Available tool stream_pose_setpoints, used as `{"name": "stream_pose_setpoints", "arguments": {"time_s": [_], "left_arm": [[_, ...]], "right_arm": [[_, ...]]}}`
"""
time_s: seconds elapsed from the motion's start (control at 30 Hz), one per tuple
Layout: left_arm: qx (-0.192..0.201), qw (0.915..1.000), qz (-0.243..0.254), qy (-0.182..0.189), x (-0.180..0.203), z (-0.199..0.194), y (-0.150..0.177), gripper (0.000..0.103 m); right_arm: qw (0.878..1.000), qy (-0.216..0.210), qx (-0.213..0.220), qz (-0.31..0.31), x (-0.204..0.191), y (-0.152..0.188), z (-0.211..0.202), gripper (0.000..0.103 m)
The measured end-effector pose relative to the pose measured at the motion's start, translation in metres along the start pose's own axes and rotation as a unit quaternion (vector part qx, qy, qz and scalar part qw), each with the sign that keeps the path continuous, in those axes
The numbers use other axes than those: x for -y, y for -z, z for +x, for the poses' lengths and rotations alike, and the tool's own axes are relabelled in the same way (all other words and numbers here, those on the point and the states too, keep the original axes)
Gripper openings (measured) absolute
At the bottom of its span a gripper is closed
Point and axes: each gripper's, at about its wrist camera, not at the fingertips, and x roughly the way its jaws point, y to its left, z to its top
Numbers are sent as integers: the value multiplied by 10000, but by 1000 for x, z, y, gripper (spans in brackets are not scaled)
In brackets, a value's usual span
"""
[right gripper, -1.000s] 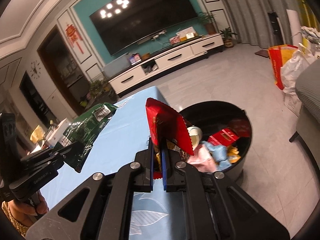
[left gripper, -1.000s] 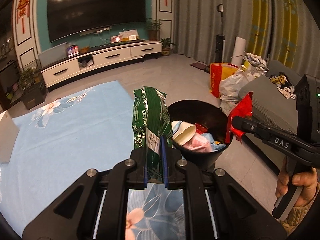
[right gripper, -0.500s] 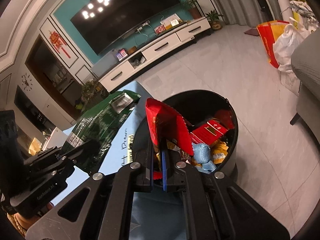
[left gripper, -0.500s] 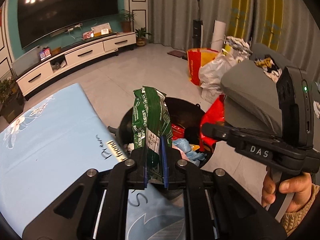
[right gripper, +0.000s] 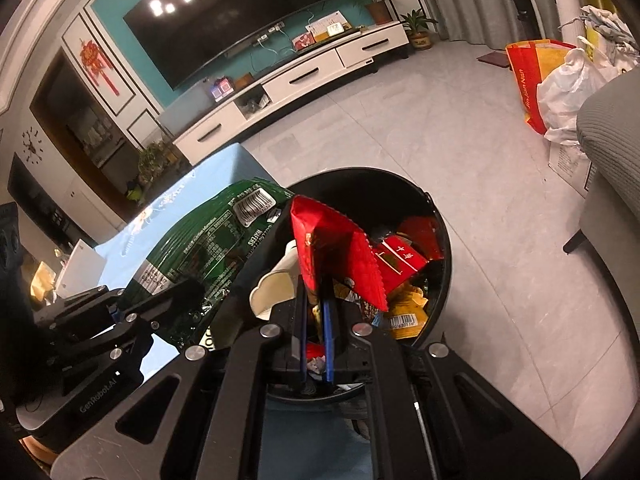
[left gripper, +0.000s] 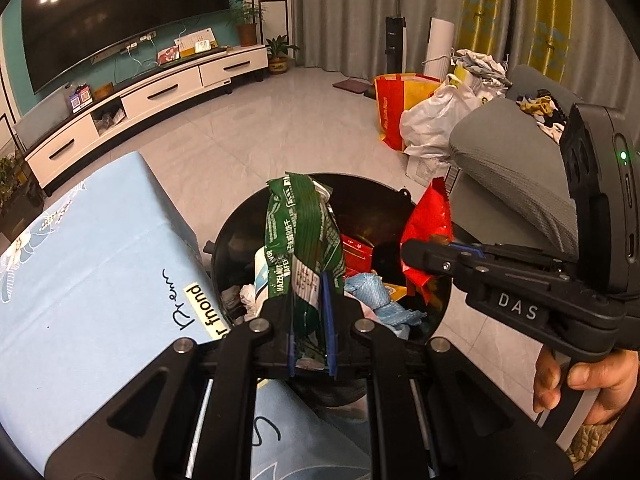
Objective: Collect trash
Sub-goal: 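Carry the green packet and red wrapper over the black bin, then open both tools over the bin to drop the packet and wrapper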
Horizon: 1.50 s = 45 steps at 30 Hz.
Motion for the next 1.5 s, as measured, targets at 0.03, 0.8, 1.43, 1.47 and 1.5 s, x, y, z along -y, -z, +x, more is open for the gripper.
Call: {"name": "stream_pose_setpoints", "arguments": {"time_s": [0.03, 0.8, 1.43, 1.47, 1.5], "left_arm": [[-15, 10000, -4, -1, -1, 2, 0, 12], [-358, 9993, -28, -65, -12, 41, 0, 12], [-637, 9979, 3, -151, -10, 66, 0, 12], [-659, 9977, 1, -167, -11, 67, 0, 12], [-684, 9975, -5, -162, -11, 68, 1, 12]], "right_arm": [[10000, 18, -27, -30, -1, -1, 2, 7], [9962, 494, -596, -400, -4, -7, 46, 7], [9926, 637, -859, -583, -7, -10, 67, 7], [9925, 641, -863, -583, -7, -11, 67, 7], [9924, 647, -870, -579, -7, -11, 68, 8]]}}
